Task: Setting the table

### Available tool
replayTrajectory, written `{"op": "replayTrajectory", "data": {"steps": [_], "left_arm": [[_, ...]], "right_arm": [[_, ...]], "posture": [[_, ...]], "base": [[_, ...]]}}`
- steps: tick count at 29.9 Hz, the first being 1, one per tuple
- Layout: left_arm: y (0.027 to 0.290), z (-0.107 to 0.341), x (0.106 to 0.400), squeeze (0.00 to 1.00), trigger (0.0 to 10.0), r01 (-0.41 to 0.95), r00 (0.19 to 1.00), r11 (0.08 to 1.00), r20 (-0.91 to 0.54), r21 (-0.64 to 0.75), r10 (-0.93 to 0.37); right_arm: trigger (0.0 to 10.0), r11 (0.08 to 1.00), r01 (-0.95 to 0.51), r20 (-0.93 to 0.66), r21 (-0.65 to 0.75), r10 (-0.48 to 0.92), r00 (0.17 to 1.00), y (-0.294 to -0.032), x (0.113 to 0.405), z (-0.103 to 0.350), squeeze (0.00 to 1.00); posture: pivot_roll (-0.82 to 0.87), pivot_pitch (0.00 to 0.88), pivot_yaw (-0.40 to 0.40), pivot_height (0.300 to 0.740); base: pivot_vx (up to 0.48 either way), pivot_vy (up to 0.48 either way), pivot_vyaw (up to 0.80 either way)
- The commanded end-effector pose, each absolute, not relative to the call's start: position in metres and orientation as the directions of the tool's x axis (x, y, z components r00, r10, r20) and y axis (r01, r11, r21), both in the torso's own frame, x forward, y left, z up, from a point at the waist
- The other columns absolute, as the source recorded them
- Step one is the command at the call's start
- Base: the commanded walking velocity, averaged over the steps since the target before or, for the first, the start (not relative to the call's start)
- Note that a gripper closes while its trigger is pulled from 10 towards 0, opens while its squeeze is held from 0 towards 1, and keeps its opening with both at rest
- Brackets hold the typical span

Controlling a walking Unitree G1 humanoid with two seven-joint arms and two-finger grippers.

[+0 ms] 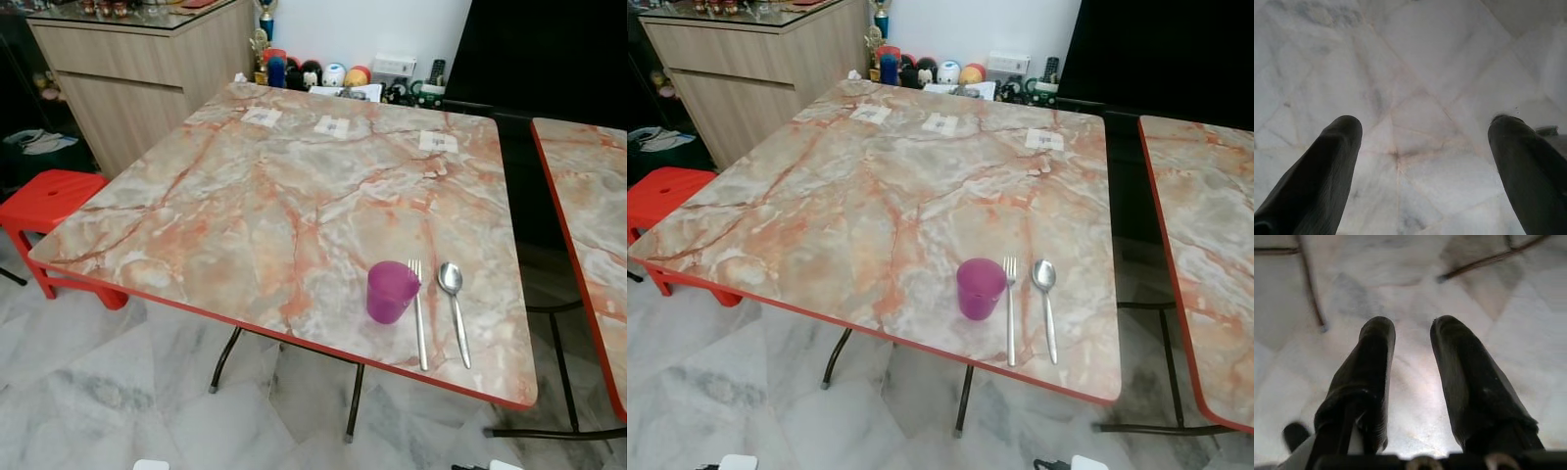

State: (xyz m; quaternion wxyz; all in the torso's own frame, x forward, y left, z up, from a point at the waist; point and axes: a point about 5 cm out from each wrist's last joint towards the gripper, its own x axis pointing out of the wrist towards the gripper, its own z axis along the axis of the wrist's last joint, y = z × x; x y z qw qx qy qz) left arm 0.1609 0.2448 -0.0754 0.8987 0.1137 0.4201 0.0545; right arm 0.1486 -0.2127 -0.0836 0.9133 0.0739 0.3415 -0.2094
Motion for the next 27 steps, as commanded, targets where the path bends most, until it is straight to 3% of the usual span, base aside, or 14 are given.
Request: {"op": "replayTrajectory", "data": {"steps": [1, 8, 9, 12, 18, 27], "left_arm": [[0.244, -0.081, 0.152, 0.0, 10.0, 0.023, 0.617, 0.965, -0.763, 0.262, 0.193], [0.242, -0.082, 0.15, 0.0, 10.0, 0.026, 0.616, 0.965, -0.764, 0.262, 0.191], [0.241, -0.083, 0.149, 0.0, 10.0, 0.025, 0.615, 0.964, -0.765, 0.263, 0.193], [0.241, -0.083, 0.149, 0.0, 10.0, 0.026, 0.616, 0.963, -0.763, 0.268, 0.196], [0.24, -0.083, 0.15, 0.0, 10.0, 0.023, 0.624, 0.961, -0.755, 0.275, 0.202], [0.237, -0.085, 0.148, 0.0, 10.0, 0.021, 0.623, 0.963, -0.757, 0.27, 0.199]], "right_arm": [[10.0, 0.865, 0.502, -0.647, -0.029, -0.399, 0.65, -0.217, 0.142, -0.084, 0.0], [10.0, 0.828, 0.559, -0.625, -0.049, -0.462, 0.629, -0.22, 0.139, -0.083, 0.0], [10.0, 0.825, 0.563, -0.47, -0.052, -0.518, 0.715, -0.235, 0.187, -0.053, 0.0], [10.0, 0.82, 0.57, -0.325, -0.041, -0.551, 0.769, -0.243, 0.223, -0.022, 0.0], [10.0, 0.805, 0.592, -0.289, -0.029, -0.574, 0.766, -0.243, 0.222, -0.017, 0.0], [10.0, 0.782, 0.622, -0.232, -0.044, -0.613, 0.755, -0.251, 0.195, -0.011, 0.0]], "posture": [[0.06, 0.102, -0.025, 0.74], [0.05, 0.104, -0.03, 0.74], [0.05, 0.104, -0.033, 0.74], [0.05, 0.103, -0.036, 0.74], [0.05, 0.102, -0.039, 0.74], [0.04, 0.098, -0.048, 0.74]], "base": [[0.0, 0.0, 0.0], [0.0, 0.0, 0.0], [0.0, 0.0, 0.0], [0.0, 0.0, 0.0], [0.0, 0.0, 0.0], [0.0, 0.0, 0.0]]}}
